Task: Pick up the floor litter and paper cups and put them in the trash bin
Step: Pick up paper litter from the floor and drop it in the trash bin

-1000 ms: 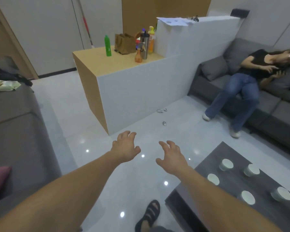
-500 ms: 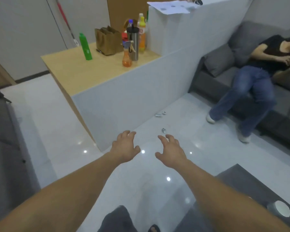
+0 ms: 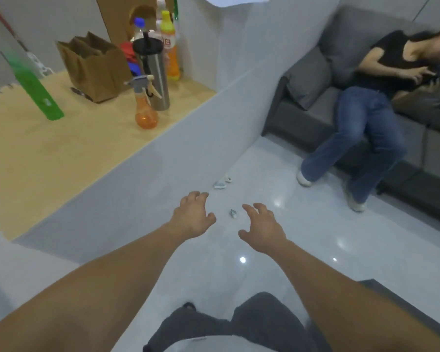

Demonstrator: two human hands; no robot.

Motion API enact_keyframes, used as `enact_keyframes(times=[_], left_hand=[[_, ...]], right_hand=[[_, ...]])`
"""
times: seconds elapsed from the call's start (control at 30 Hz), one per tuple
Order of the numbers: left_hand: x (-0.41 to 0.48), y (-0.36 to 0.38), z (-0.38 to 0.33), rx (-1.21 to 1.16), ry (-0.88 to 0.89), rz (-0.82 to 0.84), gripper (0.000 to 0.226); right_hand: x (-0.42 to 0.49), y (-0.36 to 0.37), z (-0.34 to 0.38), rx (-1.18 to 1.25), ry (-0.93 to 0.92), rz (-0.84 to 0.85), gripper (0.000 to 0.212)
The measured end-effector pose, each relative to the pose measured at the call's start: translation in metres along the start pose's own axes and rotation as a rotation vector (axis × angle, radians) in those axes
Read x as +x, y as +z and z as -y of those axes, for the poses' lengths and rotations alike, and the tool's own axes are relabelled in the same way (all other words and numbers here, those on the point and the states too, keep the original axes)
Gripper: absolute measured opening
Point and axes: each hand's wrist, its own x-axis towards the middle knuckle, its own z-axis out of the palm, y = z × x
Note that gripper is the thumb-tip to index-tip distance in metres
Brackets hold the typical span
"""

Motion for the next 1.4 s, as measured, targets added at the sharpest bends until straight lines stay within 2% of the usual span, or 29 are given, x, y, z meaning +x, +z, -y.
enact_keyframes(times=[0.17, 0.4, 0.63, 0.77, 0.9, 1.1, 1.3, 1.4], left_hand=[[0.082, 0.006, -0.006, -0.001, -0.007, 0.12, 0.069], [0.232, 0.03, -0.034, -0.01, -0.125, 0.177, 0.068], [0.381, 0.117, -0.039, -0.078, -0.299, 0.246, 0.063], [0.455, 0.206, -0.01, -0.127, -0.373, 0.329, 0.062], [0.526, 0.311, 0.043, -0.102, -0.391, 0.405, 0.062], [0.599, 0.458, 0.132, -0.171, -0.39, 0.414, 0.062], [0.609, 0.534, 0.184, -0.303, -0.452, 0.374, 0.061], [0.608, 0.544, 0.184, -0.437, -0.501, 0.35, 0.062]], right_hand=[[0.075, -0.007, -0.018, 0.027, 0.035, 0.065, 0.076], [0.233, -0.005, -0.08, 0.047, 0.005, 0.196, 0.076], [0.411, 0.035, -0.175, 0.048, -0.037, 0.331, 0.077], [0.503, 0.107, -0.221, 0.033, -0.025, 0.371, 0.081], [0.579, 0.214, -0.248, 0.02, -0.049, 0.383, 0.083], [0.639, 0.381, -0.274, -0.029, -0.057, 0.432, 0.078], [0.656, 0.478, -0.294, -0.015, -0.027, 0.267, 0.052], [0.656, 0.49, -0.297, 0.103, -0.037, 0.274, 0.055]])
